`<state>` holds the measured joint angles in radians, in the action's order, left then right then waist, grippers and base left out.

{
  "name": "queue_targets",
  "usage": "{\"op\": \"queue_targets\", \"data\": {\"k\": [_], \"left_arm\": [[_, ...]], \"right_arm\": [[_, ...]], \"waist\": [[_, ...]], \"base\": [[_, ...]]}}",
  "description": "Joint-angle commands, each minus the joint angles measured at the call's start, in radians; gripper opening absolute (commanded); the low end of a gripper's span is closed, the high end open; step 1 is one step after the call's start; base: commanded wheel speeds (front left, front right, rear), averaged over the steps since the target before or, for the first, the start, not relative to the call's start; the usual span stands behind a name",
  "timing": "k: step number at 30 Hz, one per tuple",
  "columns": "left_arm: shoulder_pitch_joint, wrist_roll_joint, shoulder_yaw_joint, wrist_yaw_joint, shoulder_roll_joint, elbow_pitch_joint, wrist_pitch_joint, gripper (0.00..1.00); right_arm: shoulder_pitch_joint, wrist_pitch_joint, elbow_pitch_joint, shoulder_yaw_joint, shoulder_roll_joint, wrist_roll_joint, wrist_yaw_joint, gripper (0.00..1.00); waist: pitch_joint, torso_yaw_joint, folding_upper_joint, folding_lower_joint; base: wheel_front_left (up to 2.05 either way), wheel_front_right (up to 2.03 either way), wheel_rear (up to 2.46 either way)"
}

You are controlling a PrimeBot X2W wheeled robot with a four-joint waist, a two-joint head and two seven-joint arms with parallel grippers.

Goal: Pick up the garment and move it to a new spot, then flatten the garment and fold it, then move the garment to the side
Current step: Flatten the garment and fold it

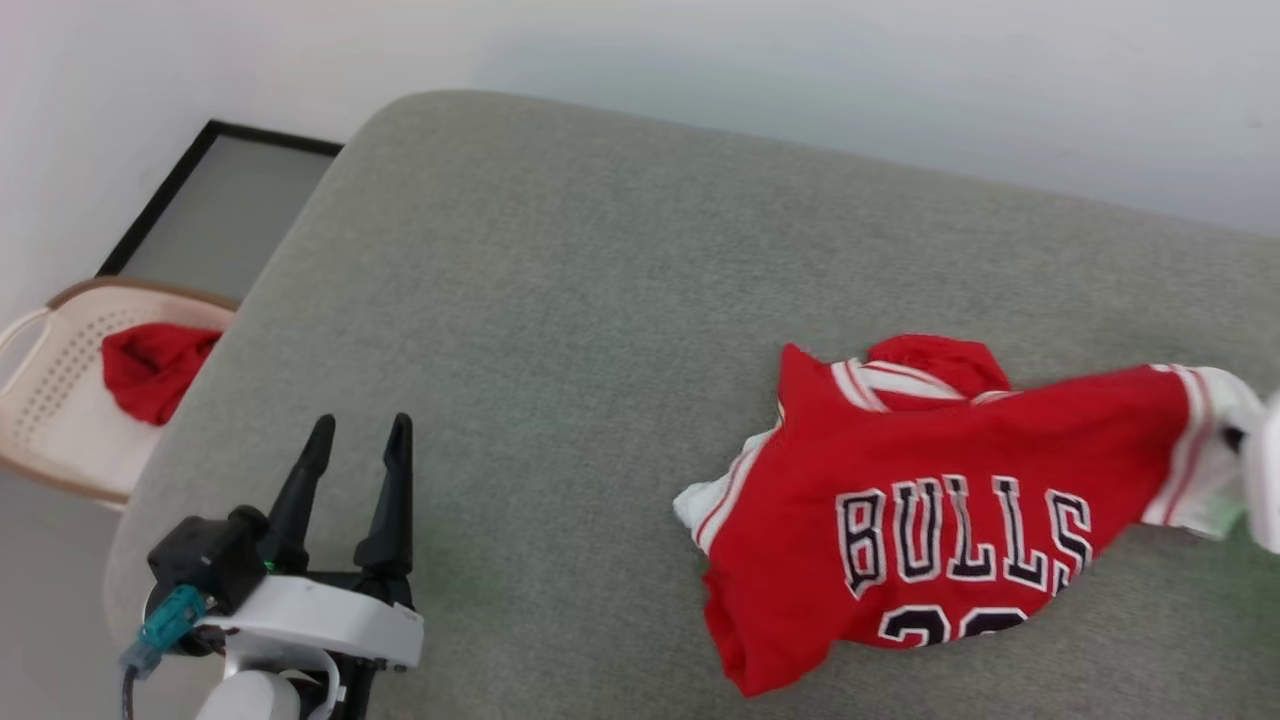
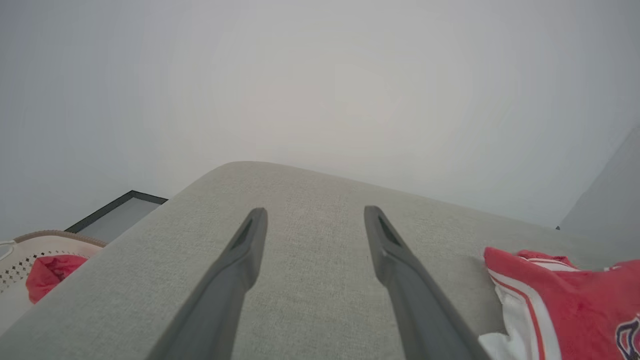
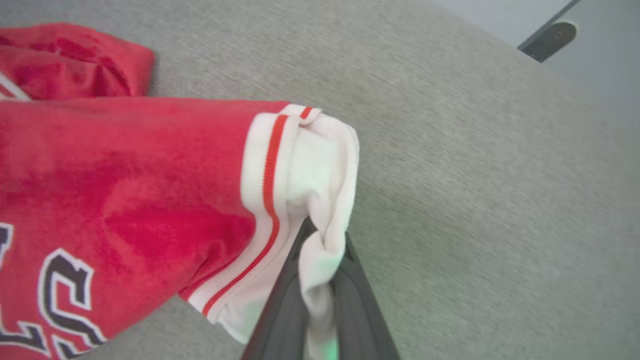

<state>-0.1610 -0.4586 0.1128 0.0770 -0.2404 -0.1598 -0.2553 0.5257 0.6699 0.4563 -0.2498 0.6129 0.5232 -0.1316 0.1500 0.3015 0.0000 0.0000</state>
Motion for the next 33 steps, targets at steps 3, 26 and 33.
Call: {"op": "queue_targets", "data": {"k": [3,26,33], "left_arm": [[0.016,0.001,0.002,-0.007,-0.005,0.012,0.006,1.00],[0.014,-0.046,0.029,0.013,-0.041,0.024,0.074,1.00],[0.008,-0.095,0.023,0.025,-0.094,0.074,0.181,1.00]], "right_arm": [[-0.053,0.004,-0.012,0.043,0.048,0.013,0.002,0.00],[-0.208,-0.071,0.029,0.263,-0.085,-0.097,0.001,1.00],[-0.257,-0.144,-0.102,0.290,-0.118,-0.107,0.001,1.00]], "waist": [[-0.017,-0.030,0.0000,0.0000],[-0.035,-0.123,0.0000,0.0000],[-0.077,-0.189,0.0000,0.0000]], "base": [[0.00,0.00,0.00],[0.00,0.00,0.00],[0.00,0.00,0.00]]}}
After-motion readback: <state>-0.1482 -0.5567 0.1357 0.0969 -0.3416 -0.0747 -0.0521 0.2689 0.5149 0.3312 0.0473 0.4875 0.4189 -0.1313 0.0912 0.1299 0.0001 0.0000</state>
